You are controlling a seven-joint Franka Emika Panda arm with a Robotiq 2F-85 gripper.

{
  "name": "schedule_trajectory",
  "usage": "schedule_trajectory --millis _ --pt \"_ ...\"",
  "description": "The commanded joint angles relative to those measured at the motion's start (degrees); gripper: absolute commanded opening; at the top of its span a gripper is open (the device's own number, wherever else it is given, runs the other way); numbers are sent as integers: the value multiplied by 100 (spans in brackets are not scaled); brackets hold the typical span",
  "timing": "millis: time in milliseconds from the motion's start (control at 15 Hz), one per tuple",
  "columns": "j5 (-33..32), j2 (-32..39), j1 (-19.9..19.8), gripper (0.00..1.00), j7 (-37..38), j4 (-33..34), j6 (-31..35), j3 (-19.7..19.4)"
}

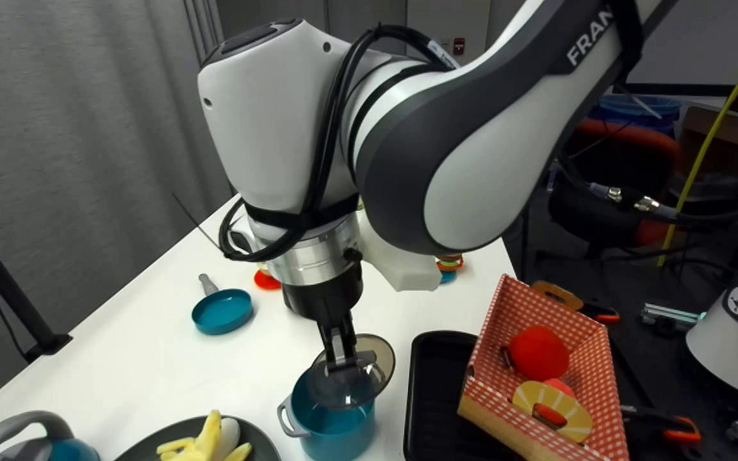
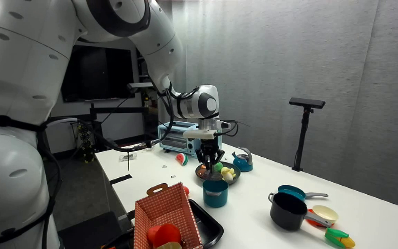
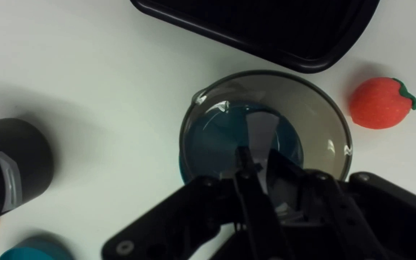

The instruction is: Take the lid from the black pot and put it on the blue pot

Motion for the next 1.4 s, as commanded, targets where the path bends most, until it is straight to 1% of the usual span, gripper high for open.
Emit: schedule_trajectory --millis 0,267,600,800,1067,1333 --pt "141 142 26 4 -79 94 300 67" --pt "216 392 -31 4 -145 260 681 46" --pt "253 670 -20 4 -64 429 895 -51" --pt "245 723 -29 4 -25 423 926 -126" --pt "206 628 -74 4 6 248 979 -258" --pt "243 656 -146 4 -20 207 969 -314"
